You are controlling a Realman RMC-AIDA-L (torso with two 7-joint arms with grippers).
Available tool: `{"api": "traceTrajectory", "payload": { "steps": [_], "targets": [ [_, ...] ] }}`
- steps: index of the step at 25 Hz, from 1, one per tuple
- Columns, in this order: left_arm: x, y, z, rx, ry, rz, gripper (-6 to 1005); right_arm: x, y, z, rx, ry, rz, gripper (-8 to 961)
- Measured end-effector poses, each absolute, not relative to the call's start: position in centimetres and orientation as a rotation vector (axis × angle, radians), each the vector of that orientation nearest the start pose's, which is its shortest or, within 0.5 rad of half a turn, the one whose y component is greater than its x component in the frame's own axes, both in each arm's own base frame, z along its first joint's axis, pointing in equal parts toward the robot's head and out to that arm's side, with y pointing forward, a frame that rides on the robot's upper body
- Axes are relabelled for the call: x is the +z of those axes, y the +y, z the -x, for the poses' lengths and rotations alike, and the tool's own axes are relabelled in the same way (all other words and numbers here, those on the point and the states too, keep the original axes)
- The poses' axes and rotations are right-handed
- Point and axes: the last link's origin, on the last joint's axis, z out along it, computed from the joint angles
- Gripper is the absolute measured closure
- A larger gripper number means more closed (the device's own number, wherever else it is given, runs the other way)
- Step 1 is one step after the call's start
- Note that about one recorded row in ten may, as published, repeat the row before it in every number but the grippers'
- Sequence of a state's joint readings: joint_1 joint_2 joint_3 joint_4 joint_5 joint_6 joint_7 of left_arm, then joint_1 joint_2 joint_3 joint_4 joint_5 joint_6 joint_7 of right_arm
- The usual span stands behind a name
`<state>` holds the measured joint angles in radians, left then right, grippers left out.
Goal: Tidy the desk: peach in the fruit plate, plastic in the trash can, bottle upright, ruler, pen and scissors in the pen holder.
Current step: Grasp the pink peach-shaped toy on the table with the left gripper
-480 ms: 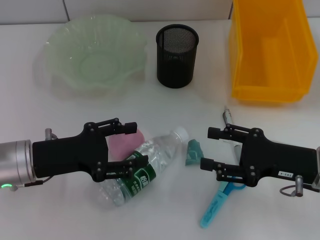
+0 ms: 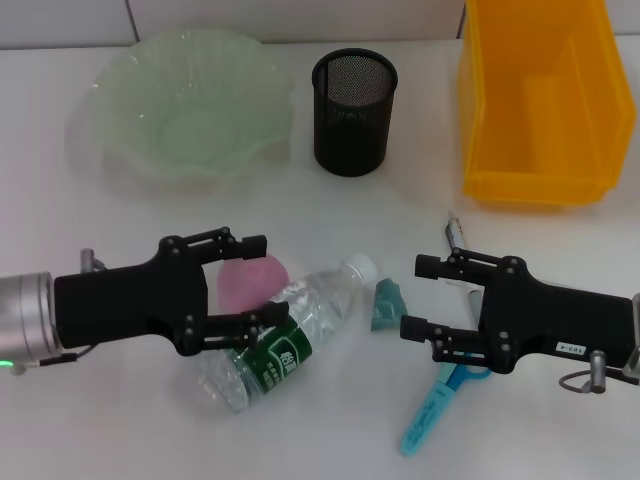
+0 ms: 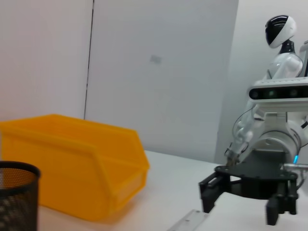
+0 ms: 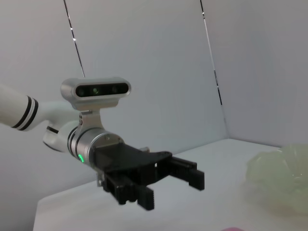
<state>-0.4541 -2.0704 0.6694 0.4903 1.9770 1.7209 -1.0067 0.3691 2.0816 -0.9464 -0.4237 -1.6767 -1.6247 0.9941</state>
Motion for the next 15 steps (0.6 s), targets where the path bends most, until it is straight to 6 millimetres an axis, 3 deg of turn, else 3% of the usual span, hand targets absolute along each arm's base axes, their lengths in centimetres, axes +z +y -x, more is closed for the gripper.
{"api": "traceTrajectory", "payload": {
  "steps": [3,6,15],
  "targets": [
    [-1.3,28.1,27.7,-0.858,-0.318,2.789,200,-4.4,25.8,-27.9,0.975,0.467,2.728,201],
    [-0.3,29.9,28.1,-0.725,-0.271,2.742,200,-4.4,25.8,-27.9,0.975,0.467,2.728,202],
    [-1.1,31.8,28.6,-0.531,-0.328,2.751,202,-4.5,25.7,-27.9,0.979,0.485,2.728,201]
  ]
}}
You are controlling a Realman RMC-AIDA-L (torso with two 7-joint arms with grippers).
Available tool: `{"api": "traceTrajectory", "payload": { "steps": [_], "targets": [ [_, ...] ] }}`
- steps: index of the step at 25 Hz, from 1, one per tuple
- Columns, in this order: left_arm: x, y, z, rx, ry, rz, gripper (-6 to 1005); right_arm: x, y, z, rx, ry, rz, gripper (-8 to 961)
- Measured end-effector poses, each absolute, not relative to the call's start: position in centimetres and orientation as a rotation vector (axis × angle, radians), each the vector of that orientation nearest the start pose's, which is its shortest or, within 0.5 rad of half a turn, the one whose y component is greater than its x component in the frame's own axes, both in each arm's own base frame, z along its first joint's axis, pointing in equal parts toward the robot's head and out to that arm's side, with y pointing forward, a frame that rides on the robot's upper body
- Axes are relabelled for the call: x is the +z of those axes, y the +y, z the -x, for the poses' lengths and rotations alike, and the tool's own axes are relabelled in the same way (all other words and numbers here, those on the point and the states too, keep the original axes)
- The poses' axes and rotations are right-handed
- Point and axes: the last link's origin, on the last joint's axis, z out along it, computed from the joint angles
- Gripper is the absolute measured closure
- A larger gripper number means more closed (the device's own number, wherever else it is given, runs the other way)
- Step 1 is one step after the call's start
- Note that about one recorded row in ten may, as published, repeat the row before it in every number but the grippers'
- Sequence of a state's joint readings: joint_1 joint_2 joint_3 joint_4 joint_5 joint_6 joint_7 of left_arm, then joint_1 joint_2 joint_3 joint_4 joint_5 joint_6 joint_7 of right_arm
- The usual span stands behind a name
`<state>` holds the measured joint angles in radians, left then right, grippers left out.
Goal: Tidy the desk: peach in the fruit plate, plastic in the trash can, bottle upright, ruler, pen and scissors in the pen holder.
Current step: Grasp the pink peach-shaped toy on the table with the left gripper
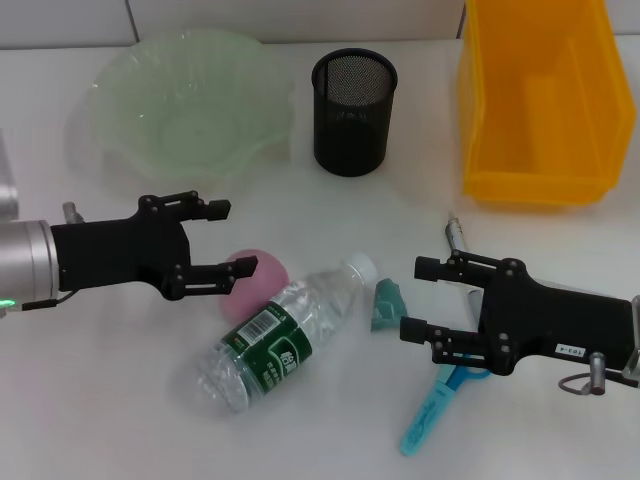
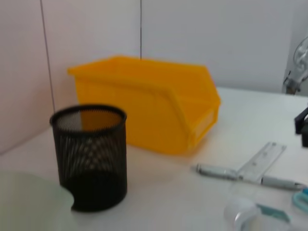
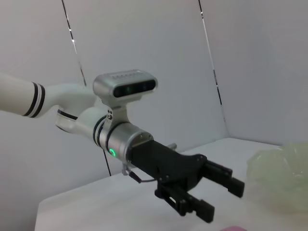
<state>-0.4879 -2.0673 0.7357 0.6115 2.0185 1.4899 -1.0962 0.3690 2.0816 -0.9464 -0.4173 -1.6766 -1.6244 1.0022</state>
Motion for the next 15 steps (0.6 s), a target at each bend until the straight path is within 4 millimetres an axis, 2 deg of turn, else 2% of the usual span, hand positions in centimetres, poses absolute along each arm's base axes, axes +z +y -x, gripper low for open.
{"api": "traceTrajectory", "payload": {
  "steps": [4,5,8,15],
  "targets": [
    [-1.8,32.2,28.7,-0.466,-0.369,2.765,203,-4.4,25.7,-27.9,0.979,0.487,2.729,201],
    [-2.5,32.3,28.7,-0.399,-0.387,2.794,203,-4.4,25.7,-27.9,0.979,0.487,2.729,201],
    [-2.8,32.3,28.7,-0.383,-0.382,2.804,204,-4.4,25.7,-27.9,0.978,0.488,2.729,202],
    [-3.1,32.5,28.7,-0.349,-0.370,2.811,312,-4.4,25.7,-27.9,0.977,0.490,2.726,202]
  ]
}}
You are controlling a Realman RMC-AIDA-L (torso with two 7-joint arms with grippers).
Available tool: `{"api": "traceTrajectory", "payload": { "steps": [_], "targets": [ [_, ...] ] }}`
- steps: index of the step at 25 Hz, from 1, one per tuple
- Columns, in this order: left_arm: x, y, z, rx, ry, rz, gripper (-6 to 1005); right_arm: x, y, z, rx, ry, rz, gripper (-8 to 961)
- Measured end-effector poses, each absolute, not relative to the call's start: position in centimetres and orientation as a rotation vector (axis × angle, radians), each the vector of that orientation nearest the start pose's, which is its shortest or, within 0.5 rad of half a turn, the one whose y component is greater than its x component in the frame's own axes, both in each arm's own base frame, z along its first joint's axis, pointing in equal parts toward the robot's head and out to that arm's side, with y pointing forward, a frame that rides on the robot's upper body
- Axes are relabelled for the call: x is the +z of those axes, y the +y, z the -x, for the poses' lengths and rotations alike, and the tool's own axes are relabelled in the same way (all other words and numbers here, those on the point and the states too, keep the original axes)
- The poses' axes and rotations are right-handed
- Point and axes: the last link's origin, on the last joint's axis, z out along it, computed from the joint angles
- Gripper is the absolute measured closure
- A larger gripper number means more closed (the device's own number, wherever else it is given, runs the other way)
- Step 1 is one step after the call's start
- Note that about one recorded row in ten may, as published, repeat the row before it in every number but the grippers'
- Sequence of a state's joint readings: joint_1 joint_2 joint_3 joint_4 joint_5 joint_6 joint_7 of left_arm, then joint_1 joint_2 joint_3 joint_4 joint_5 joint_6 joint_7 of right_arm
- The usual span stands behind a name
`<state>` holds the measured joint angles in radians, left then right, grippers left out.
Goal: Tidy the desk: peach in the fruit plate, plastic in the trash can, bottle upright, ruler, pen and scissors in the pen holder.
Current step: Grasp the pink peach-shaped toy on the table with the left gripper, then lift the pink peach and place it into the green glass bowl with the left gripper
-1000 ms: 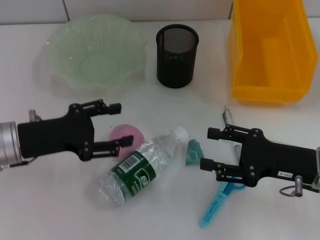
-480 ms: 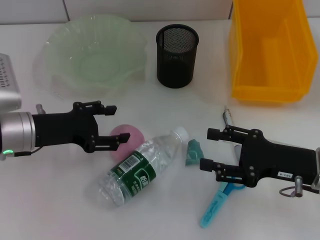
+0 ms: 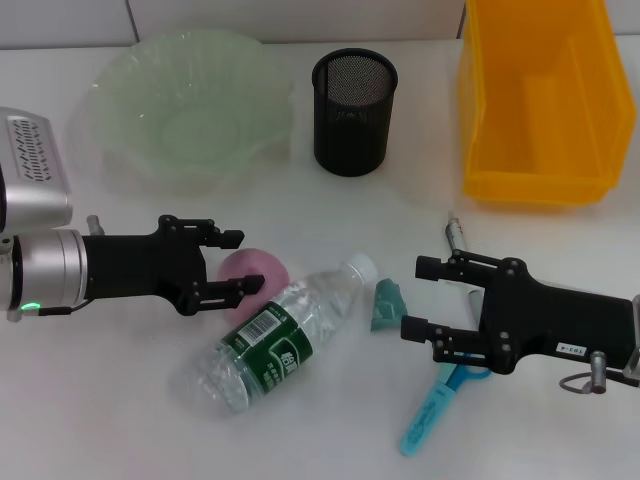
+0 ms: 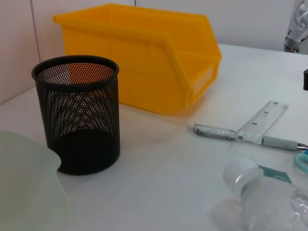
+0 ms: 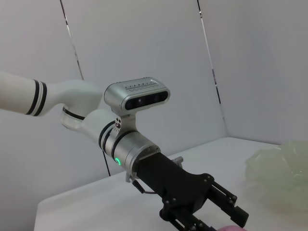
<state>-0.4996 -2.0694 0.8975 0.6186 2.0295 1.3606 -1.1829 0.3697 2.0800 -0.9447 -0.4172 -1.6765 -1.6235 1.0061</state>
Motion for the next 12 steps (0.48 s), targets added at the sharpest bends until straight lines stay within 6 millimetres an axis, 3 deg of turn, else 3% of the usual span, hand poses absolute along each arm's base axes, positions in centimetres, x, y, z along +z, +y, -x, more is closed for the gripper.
{"api": "traceTrajectory", "payload": {
  "steps": [4,10,12],
  "targets": [
    [-3.54,32.62,28.56,-0.307,-0.350,2.830,374,-4.38,25.75,-27.96,0.976,0.491,2.725,202],
    [-4.04,33.14,28.82,-0.190,-0.357,2.840,375,-4.34,25.81,-27.99,0.977,0.506,2.720,202],
    [-4.07,33.20,28.78,-0.188,-0.357,2.838,510,-4.34,25.81,-27.99,0.977,0.507,2.719,202]
  ]
}}
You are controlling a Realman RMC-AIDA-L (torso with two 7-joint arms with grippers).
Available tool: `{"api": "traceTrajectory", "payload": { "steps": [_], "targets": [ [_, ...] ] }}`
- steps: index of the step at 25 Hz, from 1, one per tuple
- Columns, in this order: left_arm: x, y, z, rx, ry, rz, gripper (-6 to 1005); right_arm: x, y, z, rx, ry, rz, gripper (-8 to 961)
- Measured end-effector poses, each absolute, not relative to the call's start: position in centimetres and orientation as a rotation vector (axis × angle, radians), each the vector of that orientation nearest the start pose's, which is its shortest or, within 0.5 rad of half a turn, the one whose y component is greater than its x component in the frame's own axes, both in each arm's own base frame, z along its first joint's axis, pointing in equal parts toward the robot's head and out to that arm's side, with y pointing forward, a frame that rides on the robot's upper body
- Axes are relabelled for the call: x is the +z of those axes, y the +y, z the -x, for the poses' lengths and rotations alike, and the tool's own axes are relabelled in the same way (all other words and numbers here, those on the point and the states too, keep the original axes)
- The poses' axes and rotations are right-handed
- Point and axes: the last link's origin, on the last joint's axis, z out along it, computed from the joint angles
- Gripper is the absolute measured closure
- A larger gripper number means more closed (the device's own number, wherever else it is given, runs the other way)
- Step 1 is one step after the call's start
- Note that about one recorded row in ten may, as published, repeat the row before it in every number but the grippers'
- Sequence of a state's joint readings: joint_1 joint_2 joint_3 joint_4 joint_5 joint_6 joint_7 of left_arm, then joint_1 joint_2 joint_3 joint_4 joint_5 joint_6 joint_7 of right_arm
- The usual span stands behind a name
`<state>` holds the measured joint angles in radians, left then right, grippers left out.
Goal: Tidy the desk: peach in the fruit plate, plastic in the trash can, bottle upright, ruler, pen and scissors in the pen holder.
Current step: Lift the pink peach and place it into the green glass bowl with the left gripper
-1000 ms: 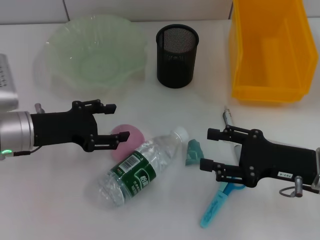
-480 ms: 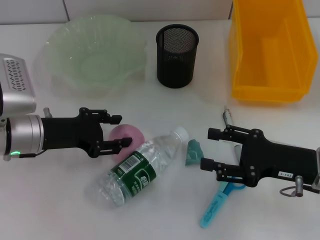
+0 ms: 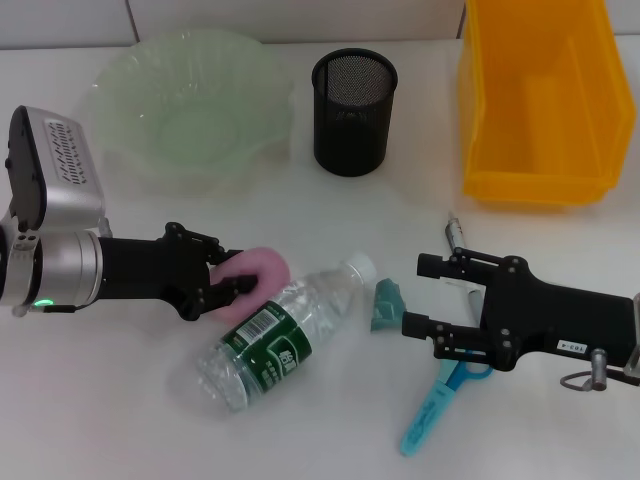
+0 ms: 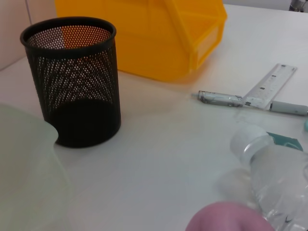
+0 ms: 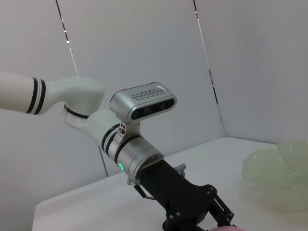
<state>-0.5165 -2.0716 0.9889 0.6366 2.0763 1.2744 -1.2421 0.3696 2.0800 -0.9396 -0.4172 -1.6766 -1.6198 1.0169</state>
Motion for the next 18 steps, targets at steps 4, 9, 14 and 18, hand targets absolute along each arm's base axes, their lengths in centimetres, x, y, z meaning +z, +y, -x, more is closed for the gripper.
{"api": "traceTrajectory", "payload": {
  "steps": [4,9,14,18],
  "targets": [
    [-4.0,33.3,28.7,-0.189,-0.353,2.837,680,-4.3,25.8,-28.0,0.977,0.509,2.716,201],
    [-3.6,33.5,28.3,-0.226,-0.344,2.823,752,-4.3,25.9,-28.2,0.967,0.516,2.709,201],
    [-1.5,34.3,26.5,-0.379,-0.289,2.751,801,-4.4,25.9,-28.1,0.969,0.516,2.706,202],
    [-0.5,35.3,25.7,-0.423,-0.260,2.686,843,-4.3,26.0,-28.1,0.971,0.516,2.703,202]
  ]
}}
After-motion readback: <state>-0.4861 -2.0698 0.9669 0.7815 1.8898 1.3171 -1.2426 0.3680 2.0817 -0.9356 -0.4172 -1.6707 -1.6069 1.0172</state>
